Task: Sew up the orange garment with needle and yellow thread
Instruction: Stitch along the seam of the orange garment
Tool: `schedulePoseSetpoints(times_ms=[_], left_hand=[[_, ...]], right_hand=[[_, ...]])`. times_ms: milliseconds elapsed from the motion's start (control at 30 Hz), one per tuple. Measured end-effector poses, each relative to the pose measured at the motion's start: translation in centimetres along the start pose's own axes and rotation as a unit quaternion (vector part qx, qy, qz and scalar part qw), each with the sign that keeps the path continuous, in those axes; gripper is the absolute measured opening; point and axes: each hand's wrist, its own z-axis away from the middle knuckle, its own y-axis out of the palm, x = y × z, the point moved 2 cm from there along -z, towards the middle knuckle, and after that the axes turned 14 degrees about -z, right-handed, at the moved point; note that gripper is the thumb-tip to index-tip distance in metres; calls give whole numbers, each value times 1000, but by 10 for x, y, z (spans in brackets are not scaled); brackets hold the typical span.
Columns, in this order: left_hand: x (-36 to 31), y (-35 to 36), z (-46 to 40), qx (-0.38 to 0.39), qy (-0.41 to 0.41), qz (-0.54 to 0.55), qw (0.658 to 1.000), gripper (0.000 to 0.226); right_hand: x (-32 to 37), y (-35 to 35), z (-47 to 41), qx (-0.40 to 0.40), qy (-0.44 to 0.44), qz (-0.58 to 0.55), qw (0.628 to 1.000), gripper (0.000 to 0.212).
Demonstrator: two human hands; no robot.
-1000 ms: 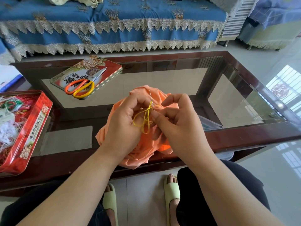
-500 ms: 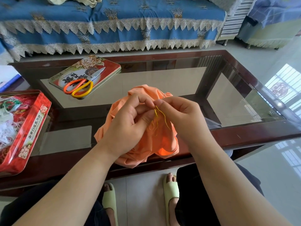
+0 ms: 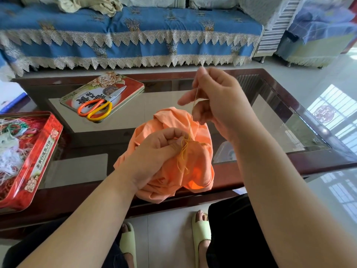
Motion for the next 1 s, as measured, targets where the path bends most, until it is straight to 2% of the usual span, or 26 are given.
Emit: schedulePoseSetpoints(times_ms=[100,233,400,467,667,767,867,1000], left_hand=[[0,-2,0,-1,-23,24,999,21],[0,-5,-1,-19,-70,126,989,43],[-4,-5,-1,9,-52,106,993,69],[-3,-5,-1,13,-56,102,993,65],[-2,1,-2,32,-55,99,993,27],[-1,3,-1,26,-48,77,996,24],[0,5,1,37,-32,15,999,26],[-1,11,4,85,-20,-48,995,10]], right_hand=[[-3,-2,-19,-7,64,-38,997,29],[-25,-8,-36,0,42,63,997,31],[-76,-24,-40,13,-28,248,968,31],[-88,-26,-42,23,-39,283,958,31],[-80,-21,-37,30,-140,328,934,25],[-70,-19,-30,22,-194,315,929,24],[-67,-19,-29,14,-206,306,929,23],[-74,-24,-34,-15,-232,354,906,20]])
